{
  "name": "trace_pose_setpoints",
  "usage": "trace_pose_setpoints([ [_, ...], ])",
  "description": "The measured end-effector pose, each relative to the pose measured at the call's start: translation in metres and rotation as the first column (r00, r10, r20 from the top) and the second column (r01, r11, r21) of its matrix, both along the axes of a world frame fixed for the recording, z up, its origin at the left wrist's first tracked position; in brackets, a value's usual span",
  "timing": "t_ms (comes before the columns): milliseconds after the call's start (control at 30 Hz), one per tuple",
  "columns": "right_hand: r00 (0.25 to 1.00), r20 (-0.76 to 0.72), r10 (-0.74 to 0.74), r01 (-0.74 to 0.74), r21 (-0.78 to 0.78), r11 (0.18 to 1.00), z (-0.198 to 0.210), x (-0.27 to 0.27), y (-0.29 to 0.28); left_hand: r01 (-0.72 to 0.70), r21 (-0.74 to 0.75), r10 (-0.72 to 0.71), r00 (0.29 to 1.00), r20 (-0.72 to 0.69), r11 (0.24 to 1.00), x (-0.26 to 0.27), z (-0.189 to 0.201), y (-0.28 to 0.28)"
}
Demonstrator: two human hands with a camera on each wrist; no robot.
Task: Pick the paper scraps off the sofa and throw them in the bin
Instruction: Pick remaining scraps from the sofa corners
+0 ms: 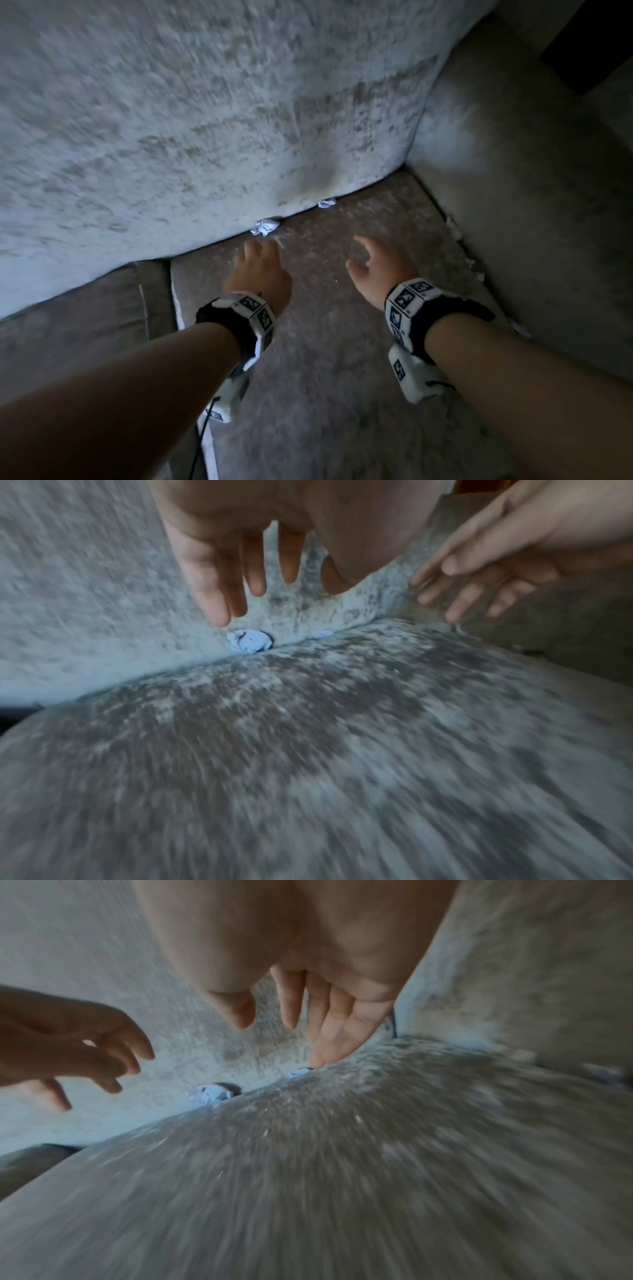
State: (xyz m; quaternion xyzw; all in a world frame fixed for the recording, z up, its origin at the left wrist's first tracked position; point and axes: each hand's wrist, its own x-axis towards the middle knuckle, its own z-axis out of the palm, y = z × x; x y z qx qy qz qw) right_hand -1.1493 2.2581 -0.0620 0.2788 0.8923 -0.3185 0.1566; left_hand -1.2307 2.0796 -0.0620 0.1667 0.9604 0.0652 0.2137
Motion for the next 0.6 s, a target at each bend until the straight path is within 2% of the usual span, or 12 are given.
trace_pose_setpoints([
  [200,0.997,0.051,0.063,-0.066,0.064,0.996,-0.037,-0.081,0.025,0.002,-0.041,-0.003,1.000,-0.017,0.999,-0.063,-0.033,0.023],
  [367,0.989,0.140,-0.044,0.031,0.095,0.995,-0.080,-0.143,0.035,-0.005,-0.080,0.004,1.000,-0.011,0.997,-0.086,-0.073,0.052],
  [433,0.977,0.211,-0.022,-0.003,0.114,0.993,-0.092,-0.157,0.039,-0.005,-0.140,0.007,1.000,0.012,0.990,-0.086,-0.088,0.060],
  [500,0.962,0.267,0.057,-0.098,0.144,0.985,-0.103,-0.163,0.033,-0.007,-0.196,0.015,0.999,0.041,0.981,-0.083,-0.100,0.063],
  [600,0.957,0.291,-0.002,-0.073,0.246,0.967,-0.117,-0.171,0.022,0.005,-0.210,-0.007,1.000,-0.010,0.978,-0.087,-0.114,0.067],
])
